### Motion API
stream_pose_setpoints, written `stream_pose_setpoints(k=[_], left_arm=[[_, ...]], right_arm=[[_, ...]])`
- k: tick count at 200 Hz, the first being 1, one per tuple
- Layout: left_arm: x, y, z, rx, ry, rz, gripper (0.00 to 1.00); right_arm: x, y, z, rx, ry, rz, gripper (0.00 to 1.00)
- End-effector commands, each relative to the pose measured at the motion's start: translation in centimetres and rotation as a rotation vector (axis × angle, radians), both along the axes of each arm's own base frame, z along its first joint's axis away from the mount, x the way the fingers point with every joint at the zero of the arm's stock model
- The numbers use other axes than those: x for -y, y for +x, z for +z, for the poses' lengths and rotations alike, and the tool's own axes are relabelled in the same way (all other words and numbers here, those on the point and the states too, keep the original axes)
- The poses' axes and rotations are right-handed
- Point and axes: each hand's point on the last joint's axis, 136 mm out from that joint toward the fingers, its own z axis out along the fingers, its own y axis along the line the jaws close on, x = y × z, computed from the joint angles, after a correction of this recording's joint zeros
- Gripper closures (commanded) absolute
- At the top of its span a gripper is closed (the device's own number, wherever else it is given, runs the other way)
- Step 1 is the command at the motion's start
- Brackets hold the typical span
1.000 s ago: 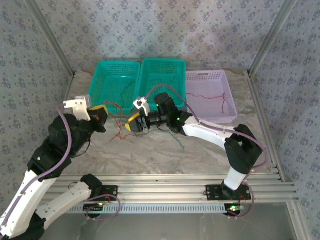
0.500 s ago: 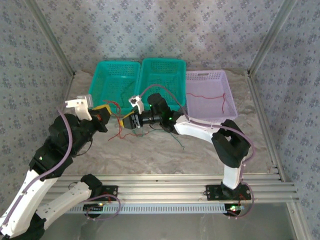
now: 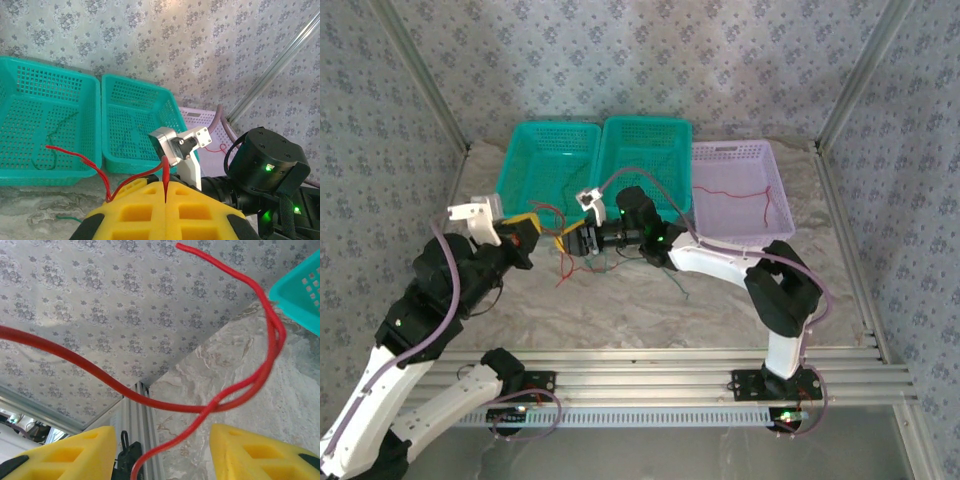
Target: Untangle the cables
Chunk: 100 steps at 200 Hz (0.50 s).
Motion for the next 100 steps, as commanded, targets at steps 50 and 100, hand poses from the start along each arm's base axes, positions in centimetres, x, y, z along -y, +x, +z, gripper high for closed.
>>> stream_pose_setpoints(k=[50, 100], left_arm=[[0.2, 0.0, 1.7, 0.043, -0.056, -0.01, 1.0], [-1.1, -0.8, 3.0, 0.079, -0.041, 0.02, 1.0]], right_arm=[[-2.0, -1.8, 0.0, -0.015, 0.012, 0.046, 0.67], [-0.1, 0.0, -2.8, -0.033, -0.064, -0.046, 1.0]])
